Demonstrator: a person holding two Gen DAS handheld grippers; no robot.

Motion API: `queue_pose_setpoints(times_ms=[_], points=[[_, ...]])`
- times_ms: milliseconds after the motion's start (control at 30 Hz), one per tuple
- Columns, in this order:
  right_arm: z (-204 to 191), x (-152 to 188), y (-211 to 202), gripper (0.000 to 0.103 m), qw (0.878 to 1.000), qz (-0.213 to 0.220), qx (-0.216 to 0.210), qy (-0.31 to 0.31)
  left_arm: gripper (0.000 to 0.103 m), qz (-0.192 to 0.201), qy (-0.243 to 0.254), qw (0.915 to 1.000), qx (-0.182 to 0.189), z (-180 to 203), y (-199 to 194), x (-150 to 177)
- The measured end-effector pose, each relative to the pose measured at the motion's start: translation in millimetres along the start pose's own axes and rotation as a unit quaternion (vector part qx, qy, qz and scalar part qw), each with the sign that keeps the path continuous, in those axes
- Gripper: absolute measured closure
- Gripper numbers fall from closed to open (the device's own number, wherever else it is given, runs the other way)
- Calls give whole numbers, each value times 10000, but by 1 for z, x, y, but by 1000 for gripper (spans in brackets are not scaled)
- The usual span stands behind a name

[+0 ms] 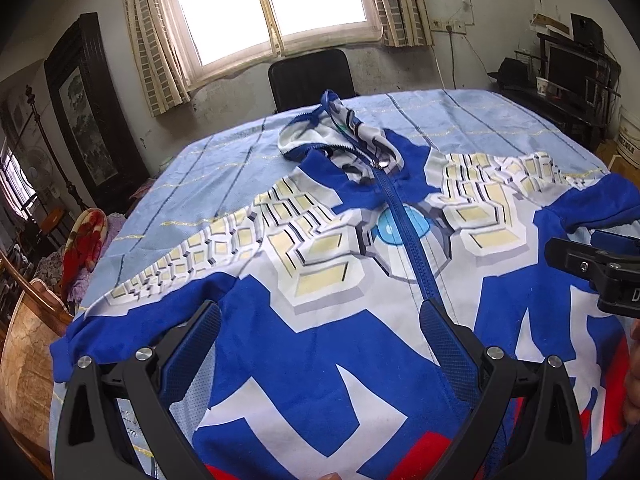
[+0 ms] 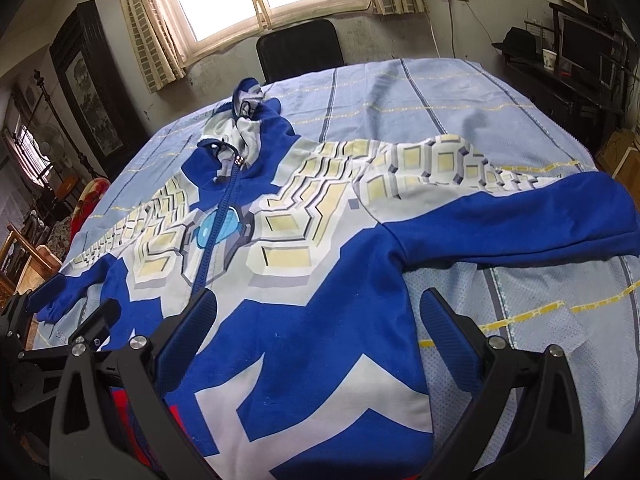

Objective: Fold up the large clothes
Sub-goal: 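Grasp the blue sleeve cuff with the right gripper and lift it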

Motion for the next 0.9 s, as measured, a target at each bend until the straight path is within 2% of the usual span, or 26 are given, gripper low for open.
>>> queue_pose_setpoints(times_ms=[167, 300, 433, 533, 633, 667, 700, 767, 800, 900], points=[[6, 7, 16, 4, 9986, -515, 7, 109, 3, -416, 137, 9990, 118, 8, 24, 10], [9, 10, 23, 4, 9979, -622, 22, 182, 3, -679, 319, 9971, 136, 17, 40, 19], [9, 13, 29, 4, 9975, -696, 115, 80, 3, -687, 279, 9971, 172, 16, 43, 21], [7, 15, 30, 4, 9978, -630, 139, -124, 3, -750, 58, 9966, 334, 9, 49, 20], [4, 16, 32, 4, 9972, -673, 196, -279, 3, -942, -430, 9918, 743, -4, 59, 21], [4, 16, 31, 4, 9970, -691, 157, -305, 3, -1023, -622, 9886, 913, -8, 62, 22], [8, 13, 30, 5, 9967, -751, 17, -302, 3, -1011, -686, 9883, 914, -12, 64, 21], [29, 6, 14, 6, 9981, -544, -189, 240, 3, -992, -648, 9889, 902, -11, 64, 21], [50, 0, -4, 6, 9968, -211, -308, 709, 3, -988, -644, 9890, 889, -9, 64, 22], [106, -9, -44, 6, 9826, 411, -607, 1704, 3, -989, -647, 9889, 897, -9, 64, 22]])
Point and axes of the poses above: each gripper's, at about its wrist camera, not at the fingertips, and y roughly the way its jaws point, z to its right, x to its underside, the point moved 2 cm from there along y, roughly the way its jaws point, and after that the axes turned 3 degrees about z, right-handed, at the moved point
